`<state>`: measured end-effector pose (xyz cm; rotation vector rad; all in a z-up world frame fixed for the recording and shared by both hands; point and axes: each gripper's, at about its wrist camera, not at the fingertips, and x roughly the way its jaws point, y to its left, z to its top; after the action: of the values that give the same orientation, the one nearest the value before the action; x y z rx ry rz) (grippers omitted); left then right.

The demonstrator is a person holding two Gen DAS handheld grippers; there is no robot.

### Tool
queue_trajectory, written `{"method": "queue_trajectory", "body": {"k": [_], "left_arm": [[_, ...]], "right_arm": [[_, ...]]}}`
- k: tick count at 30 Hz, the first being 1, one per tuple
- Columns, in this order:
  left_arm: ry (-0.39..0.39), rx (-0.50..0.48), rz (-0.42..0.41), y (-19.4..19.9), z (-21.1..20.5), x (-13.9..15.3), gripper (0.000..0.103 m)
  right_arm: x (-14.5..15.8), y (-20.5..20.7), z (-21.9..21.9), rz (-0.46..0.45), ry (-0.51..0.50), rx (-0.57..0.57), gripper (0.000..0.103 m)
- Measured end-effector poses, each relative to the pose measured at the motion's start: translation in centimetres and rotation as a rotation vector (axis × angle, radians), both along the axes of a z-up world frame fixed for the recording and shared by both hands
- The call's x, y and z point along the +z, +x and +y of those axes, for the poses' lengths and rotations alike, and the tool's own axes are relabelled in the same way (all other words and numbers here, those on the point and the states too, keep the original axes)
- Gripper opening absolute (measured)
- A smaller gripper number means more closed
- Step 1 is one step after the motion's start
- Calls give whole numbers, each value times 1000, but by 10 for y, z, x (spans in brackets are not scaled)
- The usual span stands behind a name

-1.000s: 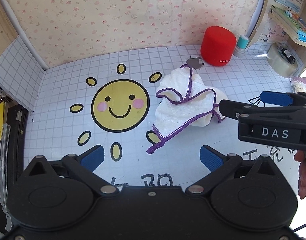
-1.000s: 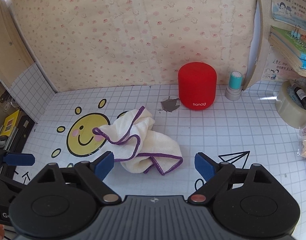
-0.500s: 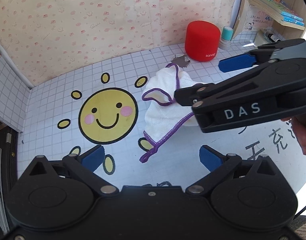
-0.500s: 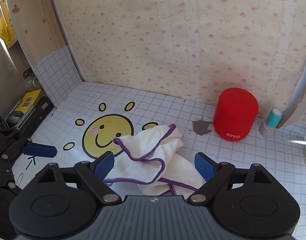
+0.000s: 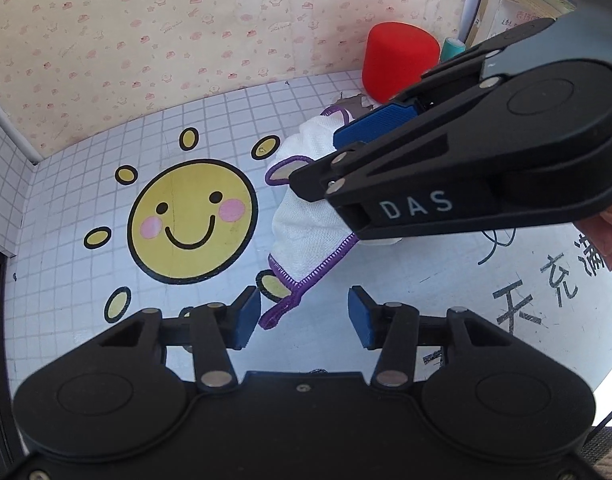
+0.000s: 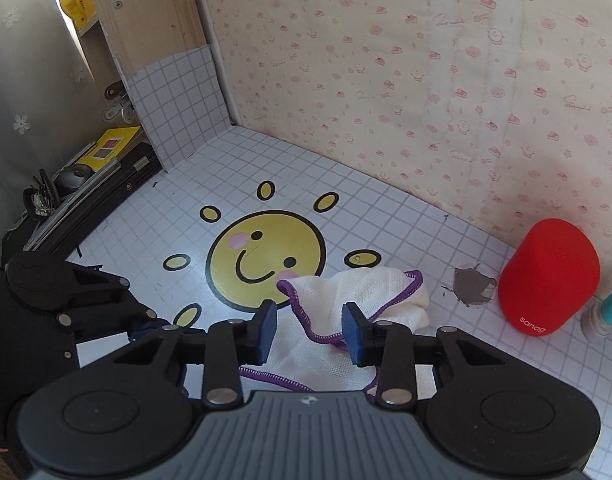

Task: Fold towel
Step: 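Grasp a purple-edged towel corner with the left gripper while the right gripper grasps another corner, then lift the towel by its corners with both grippers, shaking it open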

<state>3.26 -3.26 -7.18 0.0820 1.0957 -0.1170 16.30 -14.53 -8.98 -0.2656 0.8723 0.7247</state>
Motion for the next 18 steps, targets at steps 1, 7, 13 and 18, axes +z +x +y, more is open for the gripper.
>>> {"method": "queue_trajectory", "body": {"k": [1,7,13,18], "left_arm": [[0,0,-2,0,0,-1,51],[2,-16,-25,2,-2,-3,53],[15,-42,-74,3,-8,-6,66],[38,-77,-109,2,-12,-5,69]], "right_arm": [[-2,3,3,6,-3,6,35],[-5,6,5,1,-29,18,5],[-5,7,4,-11,-49,29,2],[-3,8,-4,-10,-41,14,2]]}}
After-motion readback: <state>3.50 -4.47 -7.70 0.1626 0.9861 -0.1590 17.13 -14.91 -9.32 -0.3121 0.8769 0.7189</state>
